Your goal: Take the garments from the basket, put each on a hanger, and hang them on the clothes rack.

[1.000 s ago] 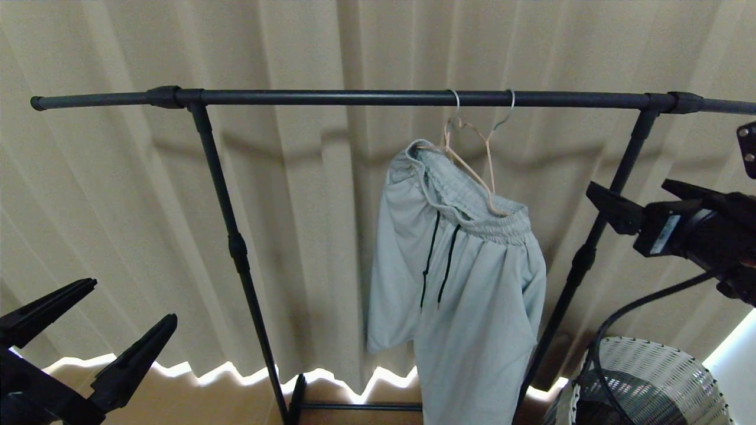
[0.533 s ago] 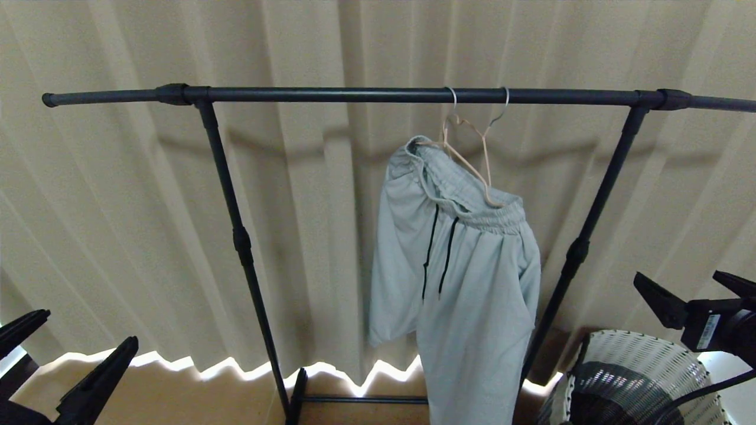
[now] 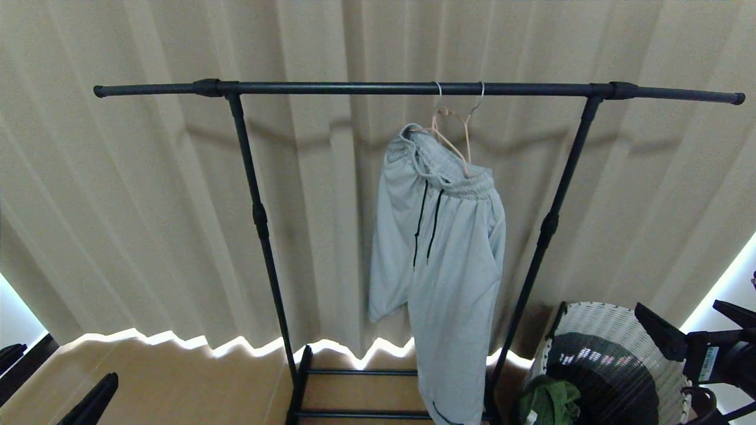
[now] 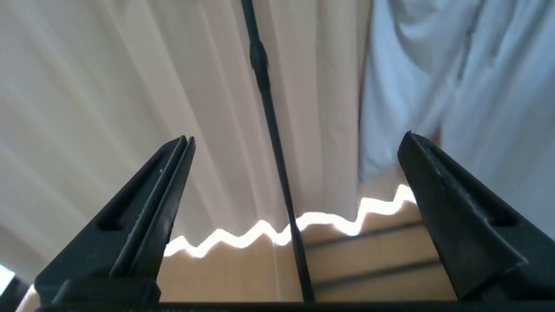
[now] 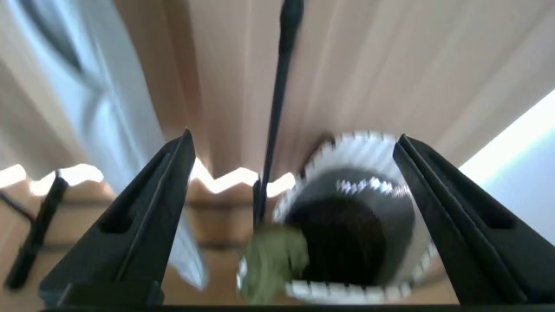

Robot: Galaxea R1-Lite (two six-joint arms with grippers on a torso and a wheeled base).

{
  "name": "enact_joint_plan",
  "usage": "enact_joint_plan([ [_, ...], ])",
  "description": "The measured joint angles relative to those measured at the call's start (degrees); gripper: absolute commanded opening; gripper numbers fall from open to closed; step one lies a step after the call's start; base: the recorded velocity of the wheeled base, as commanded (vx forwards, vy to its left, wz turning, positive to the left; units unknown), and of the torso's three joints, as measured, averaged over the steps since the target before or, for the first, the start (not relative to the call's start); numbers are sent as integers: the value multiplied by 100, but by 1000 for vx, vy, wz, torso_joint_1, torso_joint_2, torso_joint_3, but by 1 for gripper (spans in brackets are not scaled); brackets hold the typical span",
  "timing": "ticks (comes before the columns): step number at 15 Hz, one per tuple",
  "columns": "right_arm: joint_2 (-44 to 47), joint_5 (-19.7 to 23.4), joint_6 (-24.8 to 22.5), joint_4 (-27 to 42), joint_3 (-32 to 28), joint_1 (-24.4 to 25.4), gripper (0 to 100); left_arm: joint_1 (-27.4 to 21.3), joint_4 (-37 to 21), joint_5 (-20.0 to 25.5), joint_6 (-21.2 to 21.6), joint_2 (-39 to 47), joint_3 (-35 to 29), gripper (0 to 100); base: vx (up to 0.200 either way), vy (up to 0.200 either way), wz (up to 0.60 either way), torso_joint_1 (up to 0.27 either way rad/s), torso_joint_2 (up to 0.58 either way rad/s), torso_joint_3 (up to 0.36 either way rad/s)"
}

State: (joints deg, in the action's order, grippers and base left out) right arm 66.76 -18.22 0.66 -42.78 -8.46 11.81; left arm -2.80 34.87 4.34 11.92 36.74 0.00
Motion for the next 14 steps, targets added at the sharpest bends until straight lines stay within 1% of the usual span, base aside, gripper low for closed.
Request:
enact_joint_plan([
  [5,9,-5,-37,9,196,-5,100,-13,-967,-2,-13,-857,0,100,0,0,0,0,0,0],
  [7,66,-16,-45,2,218,-5,100,-22,-1103,-24,-174,-1123,0,100,0,0,0,-33,89,55],
  [10,143,-22,-41,-2,238,-5,100,-26,-1345,-51,-416,-1351,0,100,0,0,0,-131,383,240],
  [11,149,-24,-41,0,240,-5,100,-35,-1484,-141,-490,-1409,0,100,0,0,0,-144,461,310],
  [12,151,-22,-41,0,245,-5,100,-41,-1571,-333,-561,-1464,0,100,0,0,0,-139,471,320],
  [14,155,-22,-41,-2,257,-5,100,-44,-1602,-401,-594,-1545,0,100,0,0,0,-144,469,325],
])
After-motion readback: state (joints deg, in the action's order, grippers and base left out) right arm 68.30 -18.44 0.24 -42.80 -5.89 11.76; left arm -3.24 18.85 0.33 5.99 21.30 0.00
